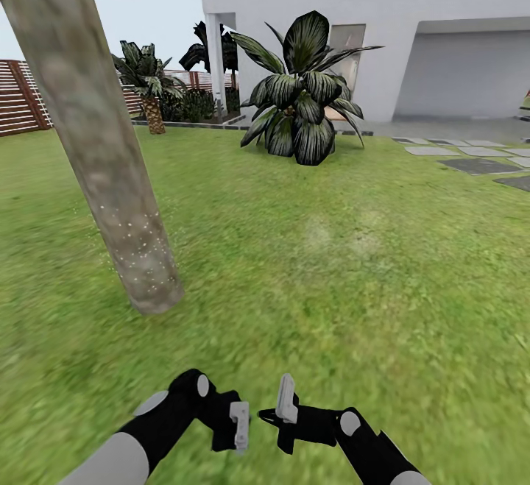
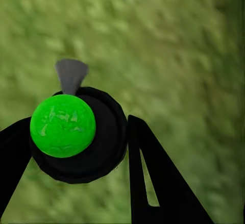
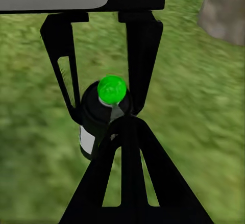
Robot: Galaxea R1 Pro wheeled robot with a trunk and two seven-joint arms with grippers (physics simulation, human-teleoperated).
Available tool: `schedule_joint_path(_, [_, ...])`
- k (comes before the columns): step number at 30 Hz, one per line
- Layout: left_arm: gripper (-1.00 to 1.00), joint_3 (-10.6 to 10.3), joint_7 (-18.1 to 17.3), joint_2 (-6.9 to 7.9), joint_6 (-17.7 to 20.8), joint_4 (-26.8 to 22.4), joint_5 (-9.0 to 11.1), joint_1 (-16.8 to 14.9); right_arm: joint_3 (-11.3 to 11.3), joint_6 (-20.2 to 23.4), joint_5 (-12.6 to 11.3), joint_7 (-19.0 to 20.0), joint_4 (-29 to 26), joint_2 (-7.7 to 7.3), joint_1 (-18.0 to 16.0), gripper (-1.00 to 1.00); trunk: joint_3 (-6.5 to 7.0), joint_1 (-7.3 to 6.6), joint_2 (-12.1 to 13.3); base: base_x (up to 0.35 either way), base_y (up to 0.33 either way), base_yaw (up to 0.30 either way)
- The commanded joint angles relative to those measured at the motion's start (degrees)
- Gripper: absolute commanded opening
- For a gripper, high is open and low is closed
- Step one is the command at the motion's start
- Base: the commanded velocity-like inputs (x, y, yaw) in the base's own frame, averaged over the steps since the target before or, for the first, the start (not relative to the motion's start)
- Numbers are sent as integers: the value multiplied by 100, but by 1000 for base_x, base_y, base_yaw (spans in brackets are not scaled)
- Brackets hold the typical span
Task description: In the garden, pick up the pesticide atomizer on the floor and spray pesticide onto both trees until each tree trunk is fully covered.
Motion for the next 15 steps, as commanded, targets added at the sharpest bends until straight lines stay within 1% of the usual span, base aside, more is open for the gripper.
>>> schedule_joint_path(1, [-100,-6,-25,-28,50,-7,-8,-2,-6,-23,41,0,-5,1,-2,-100,-5,-1,-2,0,0,0])
schedule_joint_path(5, [-100,-7,-25,-67,48,-6,-8,-2,-6,-23,41,0,-5,1,-2,-100,-5,-1,-2,0,0,0])
schedule_joint_path(12, [-100,-7,-20,-84,48,-13,0,-2,-6,-23,41,0,-5,1,-2,-100,-5,-1,-2,0,0,0])
schedule_joint_path(15, [-100,-7,-20,-153,48,-9,1,-2,-6,-23,41,0,-7,1,-2,-100,-5,-1,-2,0,0,0])
